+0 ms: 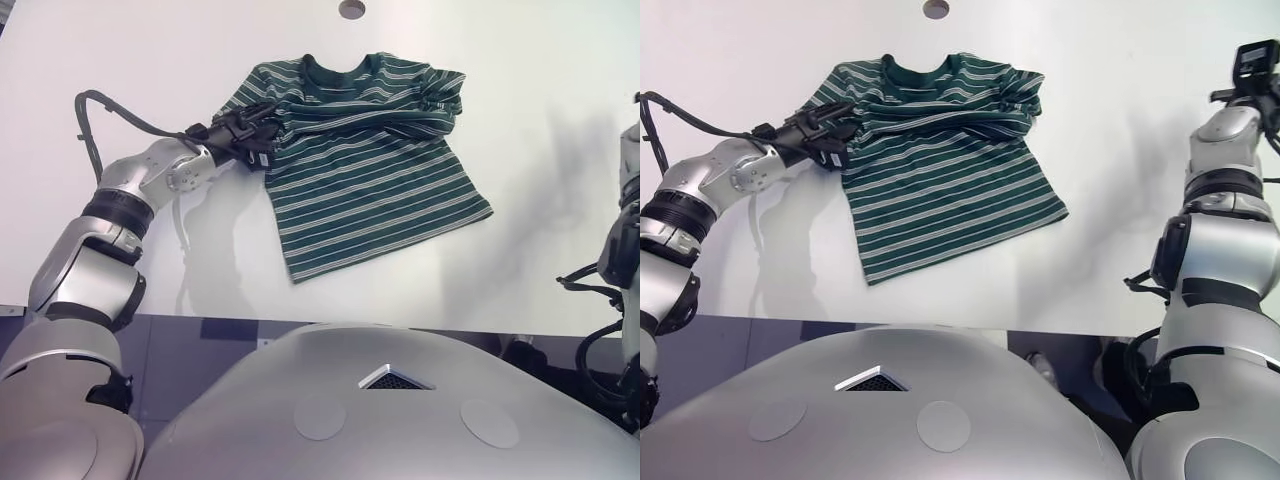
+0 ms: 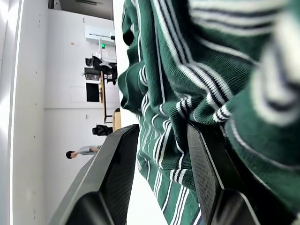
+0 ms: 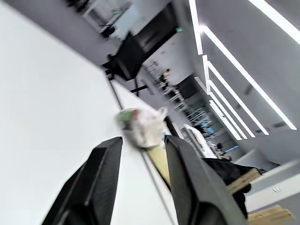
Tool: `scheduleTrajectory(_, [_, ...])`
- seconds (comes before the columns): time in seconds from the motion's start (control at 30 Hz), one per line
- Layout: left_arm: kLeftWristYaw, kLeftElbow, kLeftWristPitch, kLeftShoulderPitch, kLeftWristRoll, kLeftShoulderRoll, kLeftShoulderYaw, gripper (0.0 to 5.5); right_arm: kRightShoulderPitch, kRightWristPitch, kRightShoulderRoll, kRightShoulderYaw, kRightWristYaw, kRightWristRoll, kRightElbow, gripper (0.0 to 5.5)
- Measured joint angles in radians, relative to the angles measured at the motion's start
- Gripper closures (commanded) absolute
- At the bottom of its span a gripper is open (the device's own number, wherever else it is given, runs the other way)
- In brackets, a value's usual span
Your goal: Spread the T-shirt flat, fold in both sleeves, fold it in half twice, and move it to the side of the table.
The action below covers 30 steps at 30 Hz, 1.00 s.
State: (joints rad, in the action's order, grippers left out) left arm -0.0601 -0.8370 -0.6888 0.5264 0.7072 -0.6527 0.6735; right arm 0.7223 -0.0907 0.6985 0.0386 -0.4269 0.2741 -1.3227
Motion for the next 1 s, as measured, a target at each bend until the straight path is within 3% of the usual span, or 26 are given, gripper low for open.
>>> scheduleTrajectory(0.13, [-0.067, -0.055, 0.000, 0.012, 0.000, 0.001, 0.010, 3.70, 0.031, -0.123, -0.072, 0.021, 0.088, -0.046, 0.009, 3.83])
scheduleTrajectory(0.27, [-0.147, -0.096, 0.000, 0.017, 0.000, 0.004, 0.018, 3.70, 0.065, -0.202, -0.287, 0.020, 0.346, -0.119, 0.059, 3.83])
scheduleTrajectory(0.33, [-0.003, 0.135, 0.125, -0.033, -0.082, -0.068, 0.013, 3.70, 0.070, -0.220, -0.396, 0.018, 0.460, -0.155, 0.089, 3.83])
scheduleTrajectory(0.53, [0.545, 0.821, 0.482, -0.103, -0.522, -0.198, -0.024, 3.70, 0.106, -0.153, -0.557, 0.011, 0.624, -0.162, 0.079, 3.83])
scheduleTrajectory(0.6, [0.679, 1.044, 0.713, -0.087, -0.683, -0.194, -0.112, 3.70, 0.185, -0.076, -0.615, -0.016, 0.709, -0.156, 0.062, 3.83])
scheduleTrajectory(0.7, [0.541, 1.130, 0.962, -0.020, -0.695, -0.039, -0.267, 3.70, 0.279, -0.140, -0.655, -0.075, 0.682, -0.109, 0.078, 3.83])
scheduleTrajectory(0.83, [0.307, 1.142, 1.065, -0.018, -0.668, 0.209, -0.372, 3.70, 0.297, -0.178, -0.650, -0.097, 0.711, -0.091, 0.097, 3.83])
scheduleTrajectory(0.93, [0.208, 1.110, 1.091, -0.061, -0.697, 0.415, -0.367, 3.70, 0.292, -0.079, -0.650, -0.183, 0.866, -0.037, 0.096, 3.83])
scheduleTrajectory(1.0, [0.153, 1.048, 0.985, -0.081, -0.693, 0.531, -0.339, 3.70, 0.259, -0.043, -0.617, -0.252, 0.953, 0.013, 0.103, 3.83])
